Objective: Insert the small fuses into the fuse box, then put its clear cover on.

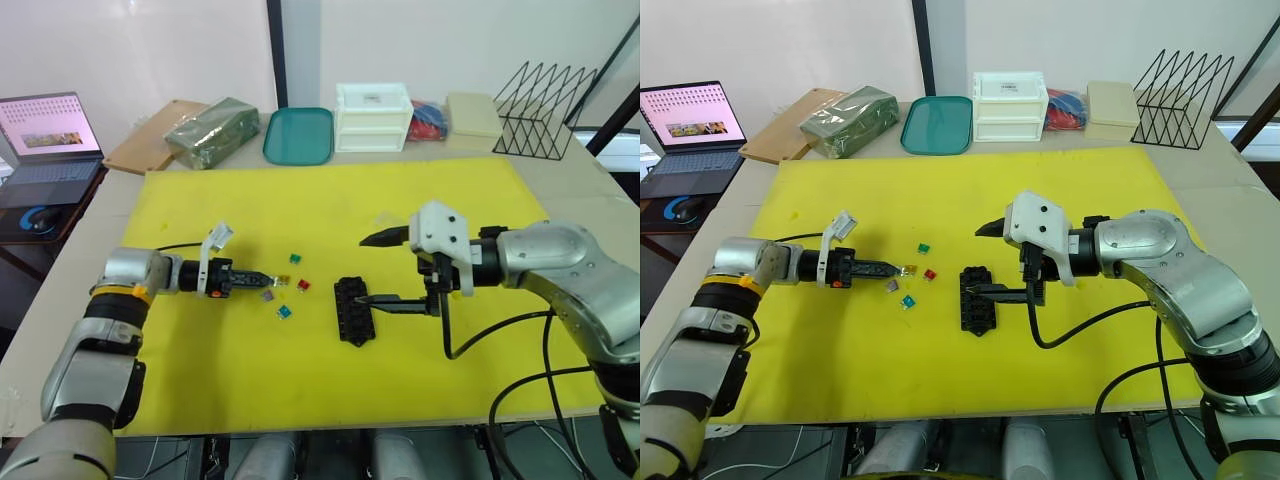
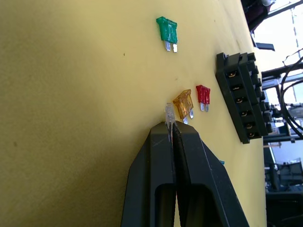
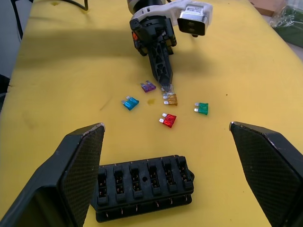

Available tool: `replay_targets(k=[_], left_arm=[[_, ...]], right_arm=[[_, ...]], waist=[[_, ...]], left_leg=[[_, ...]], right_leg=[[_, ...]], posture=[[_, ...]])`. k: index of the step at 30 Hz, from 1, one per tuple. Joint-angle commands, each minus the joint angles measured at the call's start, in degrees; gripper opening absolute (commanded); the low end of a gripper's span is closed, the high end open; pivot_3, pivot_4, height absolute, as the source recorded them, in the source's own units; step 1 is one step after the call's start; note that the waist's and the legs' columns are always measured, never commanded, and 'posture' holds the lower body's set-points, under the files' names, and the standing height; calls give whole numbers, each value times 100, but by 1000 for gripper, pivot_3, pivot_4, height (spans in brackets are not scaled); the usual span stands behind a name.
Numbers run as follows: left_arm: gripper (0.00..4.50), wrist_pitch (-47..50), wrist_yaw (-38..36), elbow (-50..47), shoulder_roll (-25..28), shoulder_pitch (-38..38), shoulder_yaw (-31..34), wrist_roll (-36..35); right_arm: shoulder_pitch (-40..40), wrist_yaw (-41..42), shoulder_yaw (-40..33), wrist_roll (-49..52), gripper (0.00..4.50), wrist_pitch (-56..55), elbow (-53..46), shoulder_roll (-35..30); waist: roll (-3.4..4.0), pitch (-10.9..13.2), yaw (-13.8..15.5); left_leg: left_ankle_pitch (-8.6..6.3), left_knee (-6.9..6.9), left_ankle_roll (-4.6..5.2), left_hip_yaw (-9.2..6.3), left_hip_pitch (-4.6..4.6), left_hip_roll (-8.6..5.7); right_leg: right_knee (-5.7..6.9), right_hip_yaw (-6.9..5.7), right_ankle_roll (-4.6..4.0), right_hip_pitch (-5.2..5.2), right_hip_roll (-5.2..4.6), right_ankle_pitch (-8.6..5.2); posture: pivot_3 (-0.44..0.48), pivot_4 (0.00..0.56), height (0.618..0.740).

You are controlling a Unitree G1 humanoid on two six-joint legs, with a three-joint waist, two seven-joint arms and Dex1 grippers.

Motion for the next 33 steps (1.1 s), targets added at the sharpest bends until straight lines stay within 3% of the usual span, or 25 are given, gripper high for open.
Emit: replay_targets(k=[1,4,7,16,22,25,28,33], left_arm=[[33,-463,65,-487,207,266,488,-131],[33,-632,-240,-1700,448,609,1133,-734],[33,-535,-273,-2709,563,879,1376,-1137],[33,-959,145,-5197,247,1440,1215,-1717],[33,-1288,476,-5504,-98,1511,1038,-1736],[0,-1378,511,-5506,-118,1499,962,-1759],[0,-1502,517,-5449,-106,1479,887,-1725],[0,-1579,571,-5424,-91,1484,846,-1759]], right_arm=[[-130,26,-104,69,4500,-1,-54,-11],[-172,-50,-270,385,4500,330,-45,51],[-249,-209,-439,734,4500,710,0,168],[-1005,-1200,-1195,2926,4500,3069,423,762],[-1329,-2081,-1253,3610,4500,3808,478,1057],[-1378,-2331,-1184,3669,3903,3889,455,1116],[-1435,-2437,-1100,3697,2884,3920,437,1121],[-1481,-2543,-959,3701,2884,3918,409,1149]], waist=[[0,0,-5],[-8,5,-49],[-8,5,-59],[-7,4,-8],[-7,4,11],[-7,4,13],[-7,4,15],[-7,4,7]], left_leg=[[0,0,0,0,0,0],[0,-4,-1,0,-6,5],[0,-3,-1,-1,-11,7],[0,-2,-1,-1,-7,6],[0,-1,0,1,-3,5],[0,-1,0,2,-3,5],[0,-1,0,2,-3,5],[0,-2,0,2,-3,5]], right_leg=[[0,0,0,0,0,0],[-1,2,0,-8,1,0],[-1,0,0,-10,0,0],[-6,2,0,0,-2,0],[-6,2,-1,4,-3,0],[-7,3,-1,3,-3,0],[-6,2,-1,4,-3,0],[-6,2,-1,3,-2,0]], posture=[[0,150,740],[0,150,740],[0,150,740],[0,150,740],[0,150,740],[0,150,740],[0,150,740],[0,150,740]])
